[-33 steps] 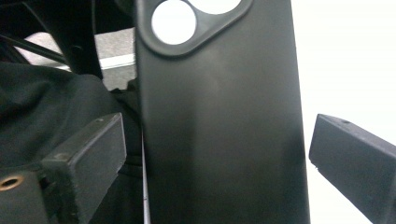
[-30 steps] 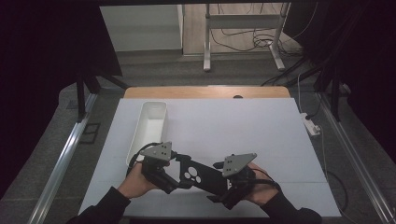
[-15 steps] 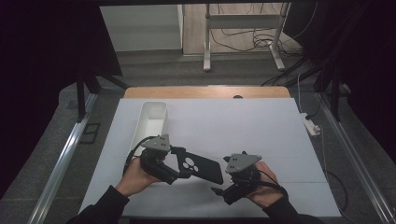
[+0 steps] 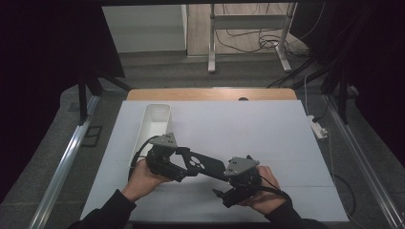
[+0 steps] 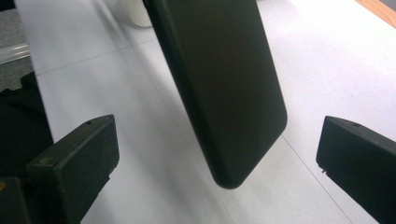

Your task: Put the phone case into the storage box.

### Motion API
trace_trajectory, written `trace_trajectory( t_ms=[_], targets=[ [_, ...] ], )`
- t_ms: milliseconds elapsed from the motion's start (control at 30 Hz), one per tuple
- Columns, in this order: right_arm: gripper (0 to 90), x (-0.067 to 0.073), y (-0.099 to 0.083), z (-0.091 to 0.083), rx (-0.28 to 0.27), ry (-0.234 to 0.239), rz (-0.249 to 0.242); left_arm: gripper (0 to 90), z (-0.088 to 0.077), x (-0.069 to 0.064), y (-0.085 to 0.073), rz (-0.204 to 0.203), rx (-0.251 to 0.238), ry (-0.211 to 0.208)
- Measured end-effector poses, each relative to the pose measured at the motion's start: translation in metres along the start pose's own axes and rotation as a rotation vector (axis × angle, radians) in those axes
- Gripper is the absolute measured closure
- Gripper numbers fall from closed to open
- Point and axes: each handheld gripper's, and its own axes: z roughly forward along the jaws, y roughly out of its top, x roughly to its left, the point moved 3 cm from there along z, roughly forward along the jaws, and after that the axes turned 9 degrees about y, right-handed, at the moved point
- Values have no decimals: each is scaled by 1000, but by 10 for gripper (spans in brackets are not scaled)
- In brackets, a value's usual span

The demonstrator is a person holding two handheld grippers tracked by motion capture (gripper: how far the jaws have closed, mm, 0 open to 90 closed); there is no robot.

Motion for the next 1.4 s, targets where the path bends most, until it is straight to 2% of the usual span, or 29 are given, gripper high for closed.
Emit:
trace_trajectory(
  t_ms=[133, 300, 433, 633, 733, 900, 933, 1033, 1167, 1267, 1400],
  targets=[
    [4, -1, -1, 4, 19, -15, 15, 149, 3, -3, 2, -14, 10, -6],
    [66, -4, -1, 10, 36, -36, 29, 149, 6, -6, 6, -28, 20, -3],
    [177, -4, 0, 12, 28, -74, 22, 149, 7, -8, 7, -45, 19, -11],
    [318, -2, 0, 16, 43, -118, -27, 148, 8, -11, 8, -60, 19, -29],
    [368, -2, 1, 17, 46, -139, -42, 148, 9, -12, 9, -63, 24, -20],
    [502, 0, 2, 18, 44, -152, -73, 146, 10, -13, 10, -85, 29, -19],
    [502, 0, 2, 18, 44, -152, -73, 146, 10, -13, 10, -85, 29, -19],
    [603, 1, 2, 17, 43, -166, -85, 144, 11, -12, 11, -103, 26, -9],
    [658, 3, 2, 17, 41, -171, -104, 142, 10, -11, 11, -106, 28, -4],
    [753, 5, 3, 16, 45, -174, -139, 134, 10, -11, 11, -116, 23, -4],
    [801, 6, 4, 16, 41, -175, -153, 129, 10, -10, 12, -127, 19, -5]
  ],
)
